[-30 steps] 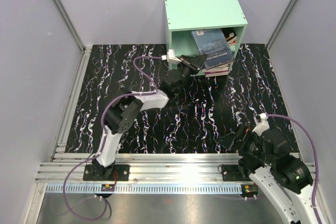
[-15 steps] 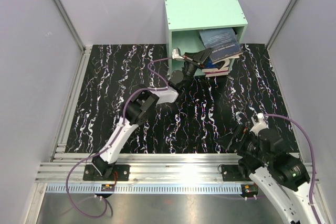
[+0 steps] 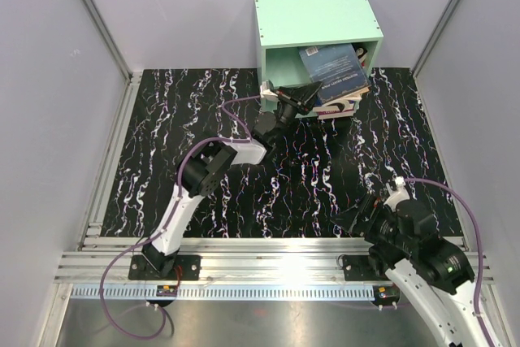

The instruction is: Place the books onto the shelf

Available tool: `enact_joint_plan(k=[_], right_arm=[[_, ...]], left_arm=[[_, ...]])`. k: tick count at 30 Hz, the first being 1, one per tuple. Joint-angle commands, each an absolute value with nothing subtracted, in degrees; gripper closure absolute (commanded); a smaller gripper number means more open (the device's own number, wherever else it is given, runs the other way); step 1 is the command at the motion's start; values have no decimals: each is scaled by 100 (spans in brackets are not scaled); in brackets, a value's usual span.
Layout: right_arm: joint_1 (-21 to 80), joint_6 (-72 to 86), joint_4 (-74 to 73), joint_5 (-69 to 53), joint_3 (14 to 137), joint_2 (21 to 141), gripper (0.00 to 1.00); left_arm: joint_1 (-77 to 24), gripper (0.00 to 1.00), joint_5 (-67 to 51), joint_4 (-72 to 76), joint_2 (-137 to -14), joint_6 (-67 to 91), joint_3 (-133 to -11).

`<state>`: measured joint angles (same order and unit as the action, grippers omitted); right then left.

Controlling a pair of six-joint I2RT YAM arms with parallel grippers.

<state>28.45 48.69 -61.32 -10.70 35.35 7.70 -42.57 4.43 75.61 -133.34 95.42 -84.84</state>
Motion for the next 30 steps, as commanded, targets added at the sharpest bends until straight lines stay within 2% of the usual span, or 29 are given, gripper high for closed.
enact_joint_plan(k=[1, 7, 15, 22, 27, 30], right_arm=[[2883, 4957, -5968, -1187, 3507, 668, 0], [2874, 4966, -6029, -1178, 3463, 563, 0], [2874, 4983, -5933, -1213, 3314, 536, 0], [2874, 4992, -5889, -1248, 3182, 492, 0], [2874, 5018, -5748, -1318, 3041, 527, 0], [2874, 5036, -5617, -1380, 2988, 545, 0]], left_arm=[[-4386, 100, 27, 9562, -12911, 9940, -8648], [-4456, 100, 149, 9562, -13272, 10678, -9527], [-4438, 100, 45, 9562, -12612, 10749, -8631], [-4588, 100, -281, 9554, -12551, 11048, -8797], [-4737, 100, -430, 9545, -12639, 11206, -9386], [-4772, 100, -448, 9545, -12551, 11206, -9177]])
